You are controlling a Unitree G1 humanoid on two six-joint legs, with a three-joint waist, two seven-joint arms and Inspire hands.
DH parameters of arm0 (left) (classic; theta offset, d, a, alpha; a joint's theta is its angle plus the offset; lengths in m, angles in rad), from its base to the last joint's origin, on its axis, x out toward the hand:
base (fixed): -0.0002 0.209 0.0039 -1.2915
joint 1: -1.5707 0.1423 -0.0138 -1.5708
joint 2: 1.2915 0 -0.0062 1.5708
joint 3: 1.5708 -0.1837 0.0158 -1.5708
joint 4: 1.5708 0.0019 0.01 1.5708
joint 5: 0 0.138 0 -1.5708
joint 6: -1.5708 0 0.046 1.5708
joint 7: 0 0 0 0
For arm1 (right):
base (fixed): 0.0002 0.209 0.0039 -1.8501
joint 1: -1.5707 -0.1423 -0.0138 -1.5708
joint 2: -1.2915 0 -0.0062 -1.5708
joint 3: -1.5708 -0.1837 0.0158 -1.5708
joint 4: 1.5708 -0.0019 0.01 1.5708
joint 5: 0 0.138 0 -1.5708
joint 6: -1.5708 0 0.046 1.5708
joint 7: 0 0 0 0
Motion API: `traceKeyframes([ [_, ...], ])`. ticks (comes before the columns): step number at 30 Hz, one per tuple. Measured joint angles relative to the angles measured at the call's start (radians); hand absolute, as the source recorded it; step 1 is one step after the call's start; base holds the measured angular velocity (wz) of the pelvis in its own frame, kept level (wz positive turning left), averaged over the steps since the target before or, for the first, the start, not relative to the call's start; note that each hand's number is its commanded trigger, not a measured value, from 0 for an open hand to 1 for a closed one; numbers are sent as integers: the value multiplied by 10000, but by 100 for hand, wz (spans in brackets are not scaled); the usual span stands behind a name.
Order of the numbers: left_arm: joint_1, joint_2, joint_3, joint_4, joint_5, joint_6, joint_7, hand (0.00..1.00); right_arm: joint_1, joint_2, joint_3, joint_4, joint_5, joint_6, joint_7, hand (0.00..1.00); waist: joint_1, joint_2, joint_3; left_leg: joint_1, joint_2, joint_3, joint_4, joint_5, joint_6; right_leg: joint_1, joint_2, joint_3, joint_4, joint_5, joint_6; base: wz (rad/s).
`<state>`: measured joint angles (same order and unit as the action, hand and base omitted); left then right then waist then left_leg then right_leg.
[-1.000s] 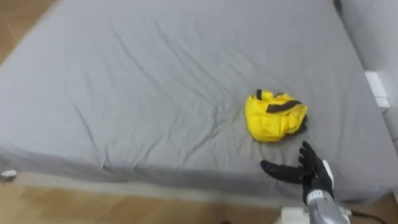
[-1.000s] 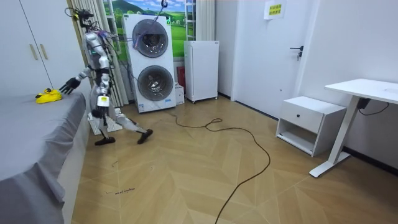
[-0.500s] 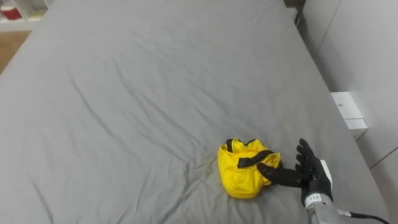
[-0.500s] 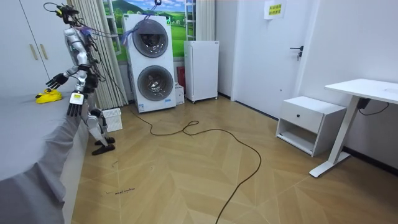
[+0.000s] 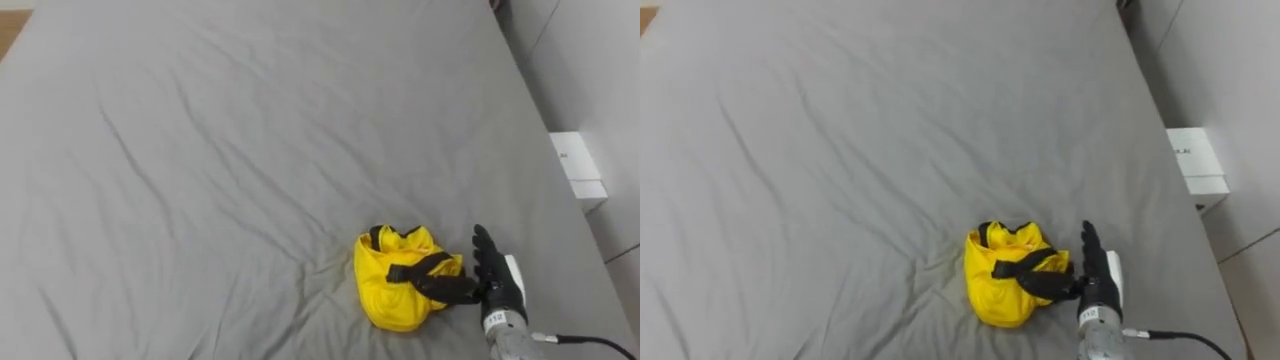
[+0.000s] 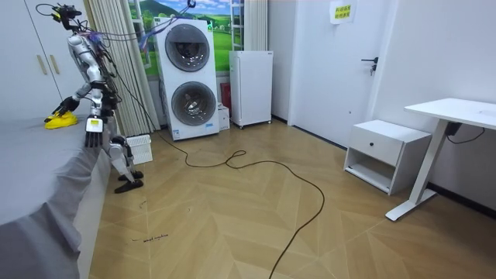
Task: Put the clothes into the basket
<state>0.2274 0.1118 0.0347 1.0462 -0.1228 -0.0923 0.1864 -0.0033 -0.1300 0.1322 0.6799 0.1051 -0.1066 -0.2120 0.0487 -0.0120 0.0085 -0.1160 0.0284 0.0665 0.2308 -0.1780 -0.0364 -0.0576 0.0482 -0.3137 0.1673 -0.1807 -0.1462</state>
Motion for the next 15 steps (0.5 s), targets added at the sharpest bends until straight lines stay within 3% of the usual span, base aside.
traceKeyframes([
  [10, -68, 228, 10, 75, 76, 392, -166, 0, -345, -137, 851, 704, -93, 226, 329, 0, 637, -73, -12, -359, -224, -164, 59, 93, 151, -129, -259, -521, 1, -101, 189, 18],
  [14, -99, 229, -18, 101, 75, 478, -159, 0, -394, -352, 1188, 958, -105, 201, 456, 0, 668, -67, -12, -425, -261, -162, 69, 101, 201, -121, -307, -684, -2, -132, 243, 13],
  [15, -152, 229, -17, 169, 72, 509, -134, 0, -432, -356, 1213, 1163, -114, 157, 492, 73, 674, -44, 3, -431, -264, -161, 70, 99, 204, -110, -310, -711, -3, -136, 252, 9],
])
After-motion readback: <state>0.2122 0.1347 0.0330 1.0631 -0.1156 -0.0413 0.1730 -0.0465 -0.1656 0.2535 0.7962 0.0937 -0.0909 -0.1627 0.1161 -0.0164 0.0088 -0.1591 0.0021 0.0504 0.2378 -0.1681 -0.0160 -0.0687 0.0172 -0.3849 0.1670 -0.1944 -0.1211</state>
